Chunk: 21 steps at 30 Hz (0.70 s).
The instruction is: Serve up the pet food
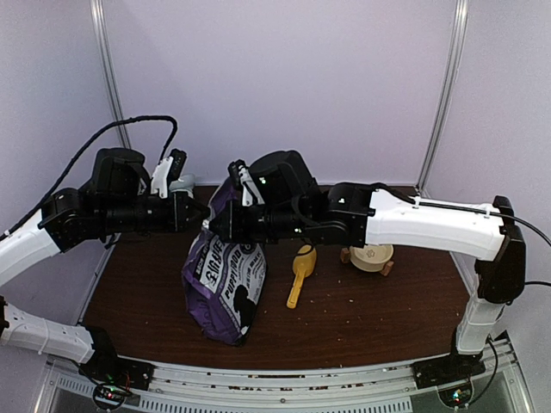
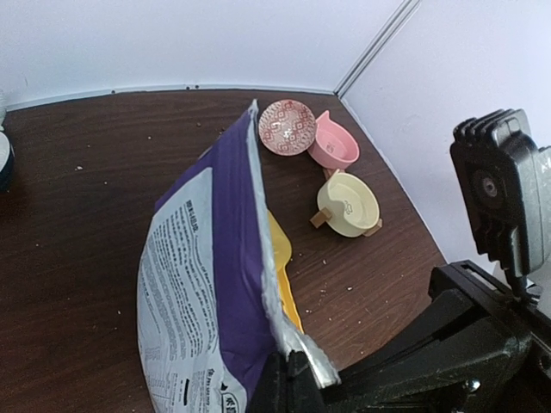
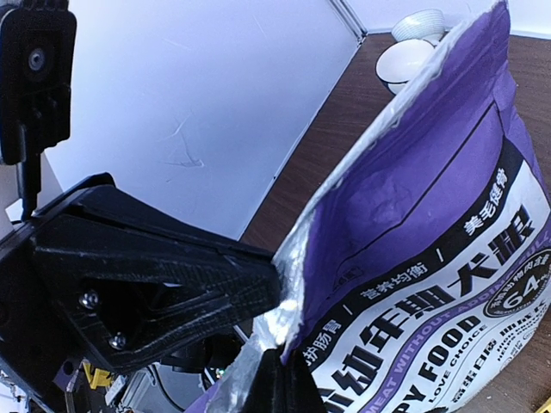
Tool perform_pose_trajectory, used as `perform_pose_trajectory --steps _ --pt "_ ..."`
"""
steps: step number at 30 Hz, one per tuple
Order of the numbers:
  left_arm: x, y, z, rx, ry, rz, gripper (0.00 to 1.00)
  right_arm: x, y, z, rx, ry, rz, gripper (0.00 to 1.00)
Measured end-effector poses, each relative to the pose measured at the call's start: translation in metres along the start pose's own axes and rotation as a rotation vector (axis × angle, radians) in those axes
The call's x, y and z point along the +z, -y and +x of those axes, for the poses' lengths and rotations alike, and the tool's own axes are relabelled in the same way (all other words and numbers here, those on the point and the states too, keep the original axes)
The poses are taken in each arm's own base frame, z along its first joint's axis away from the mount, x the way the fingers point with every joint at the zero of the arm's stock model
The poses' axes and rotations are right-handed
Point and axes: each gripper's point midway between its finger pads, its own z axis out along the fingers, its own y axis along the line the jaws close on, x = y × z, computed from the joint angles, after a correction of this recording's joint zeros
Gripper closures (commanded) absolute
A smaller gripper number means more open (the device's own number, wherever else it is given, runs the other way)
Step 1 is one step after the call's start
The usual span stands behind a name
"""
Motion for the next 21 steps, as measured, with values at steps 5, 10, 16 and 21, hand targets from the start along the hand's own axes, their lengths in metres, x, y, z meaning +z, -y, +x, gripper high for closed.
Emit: perform_pose_trajectory --steps 5,10,16,21 --pt "-0.013 -0.013 -0.007 -0.004 0.036 -0.062 1.0 -0.001 0.017 0.003 0.001 -0.016 0.058 1.0" --pt "-0.026 -0.007 -0.019 -0.006 0.084 -0.029 0.7 0.0 0.021 0.009 -0.009 -0.025 0.041 0.91" --pt "-0.029 0.014 -0.024 0.0 0.091 0.076 0.46 -0.002 0.016 0.004 -0.016 -0.023 -0.009 0.69" --pt "-0.034 0.021 -0.031 0.004 0.099 0.099 0.34 -0.012 0.018 -0.005 -0.012 -0.011 -0.002 0.64"
